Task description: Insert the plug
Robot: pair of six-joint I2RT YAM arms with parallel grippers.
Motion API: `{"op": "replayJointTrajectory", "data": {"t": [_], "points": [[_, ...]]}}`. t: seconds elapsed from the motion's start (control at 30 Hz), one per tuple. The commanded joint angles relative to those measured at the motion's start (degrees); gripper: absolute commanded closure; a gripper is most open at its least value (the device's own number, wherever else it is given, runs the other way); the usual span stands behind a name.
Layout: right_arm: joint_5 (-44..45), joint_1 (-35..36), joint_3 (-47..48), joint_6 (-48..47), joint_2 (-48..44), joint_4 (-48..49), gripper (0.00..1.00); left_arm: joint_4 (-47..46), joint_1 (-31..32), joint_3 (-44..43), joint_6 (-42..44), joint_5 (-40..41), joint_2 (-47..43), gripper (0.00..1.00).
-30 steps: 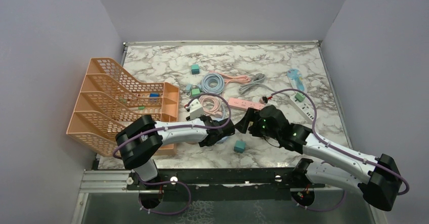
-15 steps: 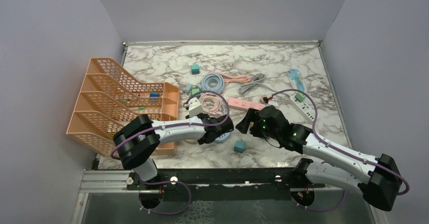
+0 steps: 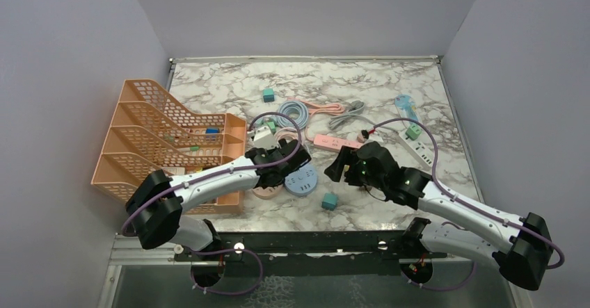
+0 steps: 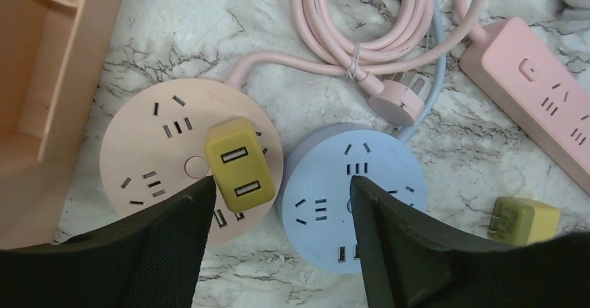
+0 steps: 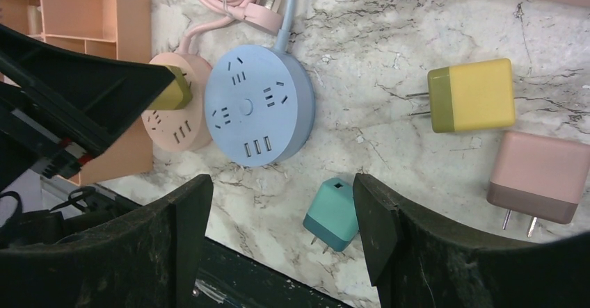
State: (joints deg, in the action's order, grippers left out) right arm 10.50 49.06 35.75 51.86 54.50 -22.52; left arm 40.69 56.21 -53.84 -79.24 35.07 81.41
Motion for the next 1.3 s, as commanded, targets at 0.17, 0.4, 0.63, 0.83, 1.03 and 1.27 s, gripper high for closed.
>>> {"op": "replayJointTrajectory", "data": {"t": [0.17, 0.4, 0.63, 0.83, 1.03, 1.27], "points": [[-0.08, 0.34, 2.9, -6.71, 0.7, -0.3, 0.26, -0.89, -5.5, 1.78, 10.94, -3.21, -6.86, 0.27], [-0.13, 0.34, 6.3, -10.97, 4.74, -1.48, 0.26, -2.0, -7.47, 1.3, 13.65, -9.79, -7.12, 0.28], [-0.54, 0.34, 5.88, -10.08, 5.43, -1.01, 0.26, -2.43, -7.49, 3.37, 7.0, -12.48, -4.48, 0.3], [-0.93, 0.34, 5.68, -10.07, 5.04, -1.07, 0.26, -3.32, -8.31, 2.09, 7.83, -10.76, -1.01, 0.38], [-1.1, 0.34, 5.36, -10.2, 4.82, -1.1, 0.26, -3.3, -9.51, 1.11, 8.65, -9.14, 1.58, 0.42], [-1.18, 0.33, 4.48, -10.14, 4.74, -0.57, 0.26, -3.33, -10.07, 0.68, 9.95, -8.52, 3.2, 0.55]]}}
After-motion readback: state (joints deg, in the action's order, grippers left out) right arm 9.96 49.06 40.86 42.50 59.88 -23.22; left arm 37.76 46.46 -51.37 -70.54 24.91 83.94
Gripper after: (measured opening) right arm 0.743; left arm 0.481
